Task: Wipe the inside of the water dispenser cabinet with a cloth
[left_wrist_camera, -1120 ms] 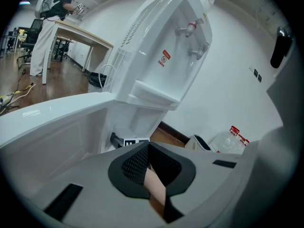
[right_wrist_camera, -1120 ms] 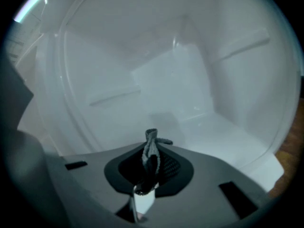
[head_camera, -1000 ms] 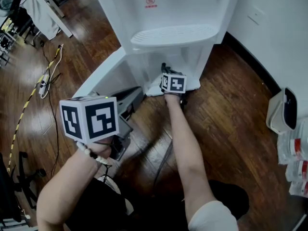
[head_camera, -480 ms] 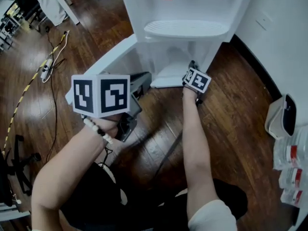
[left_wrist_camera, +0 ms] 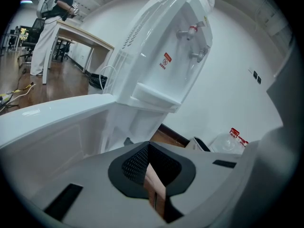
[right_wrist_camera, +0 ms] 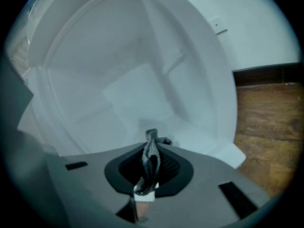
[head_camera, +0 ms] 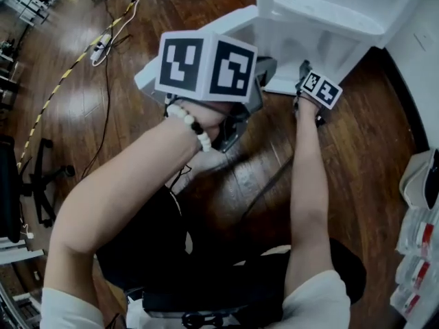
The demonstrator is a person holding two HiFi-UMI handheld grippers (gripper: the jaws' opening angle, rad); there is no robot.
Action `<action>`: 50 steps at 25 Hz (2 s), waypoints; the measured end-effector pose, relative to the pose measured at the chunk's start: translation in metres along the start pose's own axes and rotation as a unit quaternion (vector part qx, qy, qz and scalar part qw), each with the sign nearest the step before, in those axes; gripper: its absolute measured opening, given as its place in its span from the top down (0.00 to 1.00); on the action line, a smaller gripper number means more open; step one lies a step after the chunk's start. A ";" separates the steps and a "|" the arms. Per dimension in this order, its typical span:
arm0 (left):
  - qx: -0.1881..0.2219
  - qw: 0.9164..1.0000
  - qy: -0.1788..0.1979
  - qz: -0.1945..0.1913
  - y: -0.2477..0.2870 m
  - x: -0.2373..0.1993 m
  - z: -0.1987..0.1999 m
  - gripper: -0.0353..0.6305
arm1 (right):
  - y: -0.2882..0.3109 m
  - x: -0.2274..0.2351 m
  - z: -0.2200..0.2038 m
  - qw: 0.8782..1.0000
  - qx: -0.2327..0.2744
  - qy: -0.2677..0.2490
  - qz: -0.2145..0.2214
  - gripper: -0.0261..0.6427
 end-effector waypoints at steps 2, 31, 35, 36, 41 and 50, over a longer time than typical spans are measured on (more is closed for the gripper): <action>0.000 1.000 -0.003 0.000 -0.003 -0.001 0.000 0.97 | 0.011 -0.027 -0.012 0.999 -0.017 -0.001 0.035 0.90; 0.011 0.999 -0.029 -0.027 -0.028 0.011 0.001 0.97 | -0.027 0.015 0.001 0.999 0.005 0.016 -0.037 0.90; 0.013 0.999 -0.034 -0.035 -0.031 0.015 0.003 0.97 | -0.042 0.041 0.004 0.996 0.008 0.034 -0.078 0.90; 0.014 0.999 -0.034 -0.039 -0.032 0.016 0.004 0.97 | -0.042 0.042 0.004 0.996 0.012 0.044 -0.074 0.90; 0.018 0.999 -0.021 -0.027 -0.032 0.009 0.008 0.97 | -0.039 0.009 0.015 0.998 0.026 0.062 -0.010 0.90; -0.028 0.998 0.057 -0.014 0.002 0.006 -0.002 0.97 | -0.062 -0.047 0.013 0.985 0.102 0.110 0.088 0.90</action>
Point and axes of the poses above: the fingertips, and each gripper's own axes: y forward along the fingers, x to its right, z out of its top, the point moved 1 cm from there along -y, backward along the fingers, and after that the axes turned 13 degrees about z, right-handed, at the moved point
